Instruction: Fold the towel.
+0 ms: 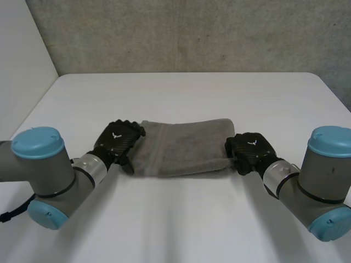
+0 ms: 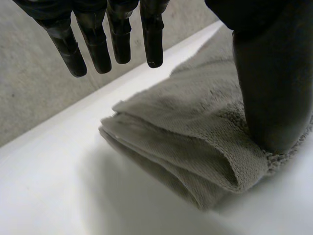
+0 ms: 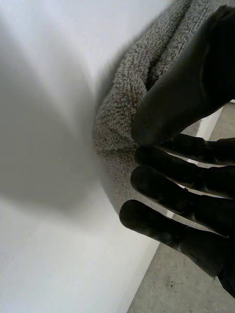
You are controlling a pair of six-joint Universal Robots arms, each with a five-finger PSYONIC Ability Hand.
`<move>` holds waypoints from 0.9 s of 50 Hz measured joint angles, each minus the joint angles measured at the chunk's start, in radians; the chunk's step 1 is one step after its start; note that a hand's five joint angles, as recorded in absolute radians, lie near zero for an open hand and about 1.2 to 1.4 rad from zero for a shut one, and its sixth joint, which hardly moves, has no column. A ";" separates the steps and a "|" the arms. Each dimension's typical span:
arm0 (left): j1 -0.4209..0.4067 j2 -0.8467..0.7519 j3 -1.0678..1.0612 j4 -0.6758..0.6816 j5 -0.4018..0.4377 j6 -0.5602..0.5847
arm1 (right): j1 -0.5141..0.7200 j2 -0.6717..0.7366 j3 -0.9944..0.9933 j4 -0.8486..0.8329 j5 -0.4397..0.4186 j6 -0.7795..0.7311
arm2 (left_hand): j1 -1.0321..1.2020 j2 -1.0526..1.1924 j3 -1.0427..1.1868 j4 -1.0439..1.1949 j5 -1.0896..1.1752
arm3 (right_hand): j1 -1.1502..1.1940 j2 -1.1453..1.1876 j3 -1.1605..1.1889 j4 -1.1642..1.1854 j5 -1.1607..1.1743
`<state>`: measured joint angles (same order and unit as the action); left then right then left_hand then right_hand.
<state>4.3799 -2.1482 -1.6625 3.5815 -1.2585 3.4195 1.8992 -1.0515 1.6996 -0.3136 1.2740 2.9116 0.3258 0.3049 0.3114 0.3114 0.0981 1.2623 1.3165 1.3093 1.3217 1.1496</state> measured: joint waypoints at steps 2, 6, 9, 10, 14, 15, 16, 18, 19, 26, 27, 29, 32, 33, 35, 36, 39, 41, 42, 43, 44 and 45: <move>0.001 0.021 -0.008 -0.001 0.000 -0.002 | -0.001 -0.003 0.000 0.002 -0.001 -0.001 | 0.000 0.000 0.000 0.000 -0.004 | 0.004 0.001 0.003 0.009 0.004; 0.002 0.085 -0.027 -0.001 -0.001 -0.009 | -0.008 -0.012 0.006 0.010 -0.003 -0.004 | 0.000 -0.015 -0.023 -0.017 -0.018 | 0.004 0.001 0.005 0.010 0.004; 0.001 0.128 -0.037 -0.004 -0.001 -0.015 | -0.015 -0.026 0.021 0.017 -0.009 -0.009 | 0.000 -0.021 -0.029 -0.022 -0.021 | 0.004 0.001 0.006 0.010 0.004; 0.001 0.144 -0.040 -0.006 -0.001 -0.018 | -0.020 -0.034 0.028 0.021 -0.014 -0.011 | 0.000 -0.021 -0.029 -0.023 -0.021 | 0.004 0.001 0.006 0.010 0.004; 0.001 0.197 -0.044 -0.022 -0.001 -0.042 | -0.061 -0.070 0.055 0.042 -0.044 -0.021 | 0.000 -0.022 -0.028 -0.023 -0.021 | 0.004 0.001 0.006 0.010 0.004; 0.002 0.210 -0.044 -0.029 0.000 -0.052 | -0.079 -0.081 0.060 0.051 -0.058 -0.026 | 0.000 -0.022 -0.029 -0.023 -0.021 | 0.010 0.001 0.006 0.010 0.004; 0.002 0.216 -0.043 -0.032 0.000 -0.057 | -0.090 -0.087 0.062 0.058 -0.066 -0.029 | 0.000 -0.022 -0.029 -0.023 -0.021 | 0.027 0.001 0.007 0.010 0.007; 0.003 0.234 -0.041 -0.042 0.000 -0.075 | -0.126 -0.110 0.064 0.081 -0.094 -0.041 | 0.000 -0.022 -0.029 -0.023 -0.021 | 0.081 0.001 0.011 0.010 0.013; 0.004 0.242 -0.038 -0.048 0.000 -0.086 | -0.150 -0.125 0.060 0.099 -0.113 -0.052 | 0.000 -0.022 -0.029 -0.023 -0.021 | 0.082 0.001 0.013 0.010 0.013; 0.009 0.257 -0.012 -0.063 0.000 -0.121 | -0.206 -0.184 -0.063 0.225 -0.165 -0.127 | 0.000 -0.023 -0.029 -0.023 -0.021 | 0.082 0.001 0.016 0.010 0.013; 0.009 0.257 -0.009 -0.064 0.000 -0.121 | -0.203 -0.185 -0.080 0.239 -0.165 -0.131 | 0.000 -0.023 -0.029 -0.023 -0.021 | 0.082 0.001 0.016 0.010 0.013; 0.009 0.256 0.002 -0.067 -0.002 -0.123 | -0.170 -0.178 -0.162 0.294 -0.163 -0.144 | 0.000 -0.023 -0.029 -0.023 -0.021 | 0.082 0.001 0.016 0.010 0.013; 0.009 0.255 0.013 -0.071 -0.007 -0.124 | -0.114 -0.157 -0.242 0.340 -0.156 -0.148 | 0.000 -0.023 -0.029 -0.023 -0.021 | 0.082 0.001 0.017 0.010 0.013; 0.008 0.255 0.018 -0.073 -0.012 -0.125 | -0.080 -0.144 -0.279 0.361 -0.147 -0.147 | 0.000 -0.023 -0.029 -0.023 -0.021 | 0.076 -0.001 0.013 0.006 0.008; 0.007 0.254 0.026 -0.078 -0.023 -0.128 | -0.007 -0.115 -0.340 0.393 -0.118 -0.140 | 0.000 -0.023 -0.029 -0.023 -0.021 | -0.049 -0.113 -0.078 -0.094 -0.098; 0.006 0.254 0.028 -0.079 -0.028 -0.129 | 0.022 -0.104 -0.358 0.403 -0.100 -0.136 | 0.000 -0.023 -0.029 -0.023 -0.021 | -0.210 -0.277 -0.255 -0.251 -0.260; 0.006 0.253 0.029 -0.082 -0.039 -0.136 | 0.079 -0.083 -0.369 0.415 -0.037 -0.122 | 0.000 -0.023 -0.029 -0.023 -0.021 | -0.541 -0.600 -0.586 -0.593 -0.615; 0.007 0.252 0.026 -0.083 -0.043 -0.140 | 0.094 -0.077 -0.347 0.407 -0.002 -0.110 | 0.000 -0.023 -0.029 -0.023 -0.021 | -0.575 -0.624 -0.619 -0.632 -0.660; 0.007 0.251 0.025 -0.083 -0.043 -0.142 | 0.096 -0.077 -0.333 0.399 0.009 -0.104 | 0.000 -0.023 -0.029 -0.023 -0.021 | -0.576 -0.624 -0.620 -0.635 -0.664; 0.009 0.249 0.023 -0.083 -0.045 -0.145 | 0.096 -0.078 -0.299 0.378 0.025 -0.091 | 0.000 -0.023 -0.029 -0.023 -0.021 | -0.579 -0.624 -0.620 -0.637 -0.669; 0.010 0.247 0.021 -0.083 -0.045 -0.148 | 0.092 -0.080 -0.262 0.353 0.034 -0.078 | 0.000 -0.023 -0.029 -0.023 -0.021 | -0.580 -0.624 -0.620 -0.637 -0.670; 0.011 0.245 0.019 -0.083 -0.044 -0.151 | 0.085 -0.083 -0.229 0.329 0.038 -0.067 | 0.000 -0.023 -0.029 -0.023 -0.021 | -0.580 -0.624 -0.620 -0.637 -0.670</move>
<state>4.3913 -1.9034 -1.6430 3.4985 -1.3030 3.2688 1.9847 -1.1341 1.4703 0.0155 1.3124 2.8447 0.3257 0.2820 0.2828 0.2885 0.0773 0.6822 0.6924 0.6894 0.6844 0.4791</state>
